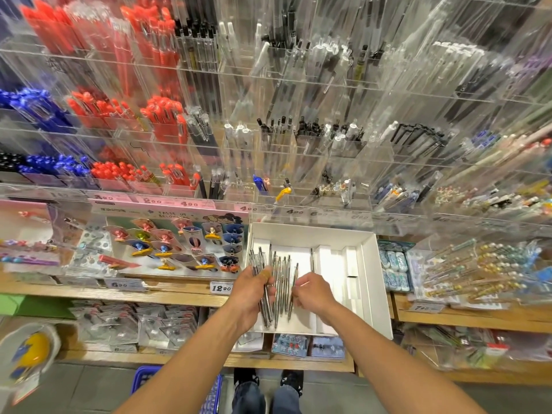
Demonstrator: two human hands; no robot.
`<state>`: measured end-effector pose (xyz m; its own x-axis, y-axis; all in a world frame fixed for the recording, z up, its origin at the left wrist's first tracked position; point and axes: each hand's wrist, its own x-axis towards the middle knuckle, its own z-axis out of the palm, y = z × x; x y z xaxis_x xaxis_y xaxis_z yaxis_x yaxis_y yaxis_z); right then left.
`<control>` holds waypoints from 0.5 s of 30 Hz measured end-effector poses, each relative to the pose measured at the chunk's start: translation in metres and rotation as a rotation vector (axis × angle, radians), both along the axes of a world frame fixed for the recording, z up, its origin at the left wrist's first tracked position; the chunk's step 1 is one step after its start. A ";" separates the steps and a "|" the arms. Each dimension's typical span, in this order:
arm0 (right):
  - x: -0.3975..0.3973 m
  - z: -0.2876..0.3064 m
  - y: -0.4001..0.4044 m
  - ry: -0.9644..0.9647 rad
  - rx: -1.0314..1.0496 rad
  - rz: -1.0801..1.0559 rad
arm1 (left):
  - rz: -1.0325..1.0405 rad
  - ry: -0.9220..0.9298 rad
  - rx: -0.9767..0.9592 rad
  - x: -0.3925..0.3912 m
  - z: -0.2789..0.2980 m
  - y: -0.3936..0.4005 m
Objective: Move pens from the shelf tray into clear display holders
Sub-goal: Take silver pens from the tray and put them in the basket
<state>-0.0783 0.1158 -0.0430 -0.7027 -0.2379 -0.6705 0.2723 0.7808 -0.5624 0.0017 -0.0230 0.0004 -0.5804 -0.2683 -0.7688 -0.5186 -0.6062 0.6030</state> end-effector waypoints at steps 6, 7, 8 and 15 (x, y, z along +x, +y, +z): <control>-0.003 -0.043 -0.014 0.086 0.322 0.185 | 0.003 0.015 0.032 0.001 -0.002 -0.003; -0.003 -0.047 -0.016 0.103 0.339 0.186 | 0.009 0.015 0.038 0.001 -0.003 -0.003; -0.002 -0.050 -0.019 0.116 0.347 0.172 | 0.012 0.018 0.043 0.001 -0.003 -0.003; -0.003 -0.043 -0.018 0.107 0.357 0.138 | 0.014 0.028 0.067 -0.001 -0.002 -0.002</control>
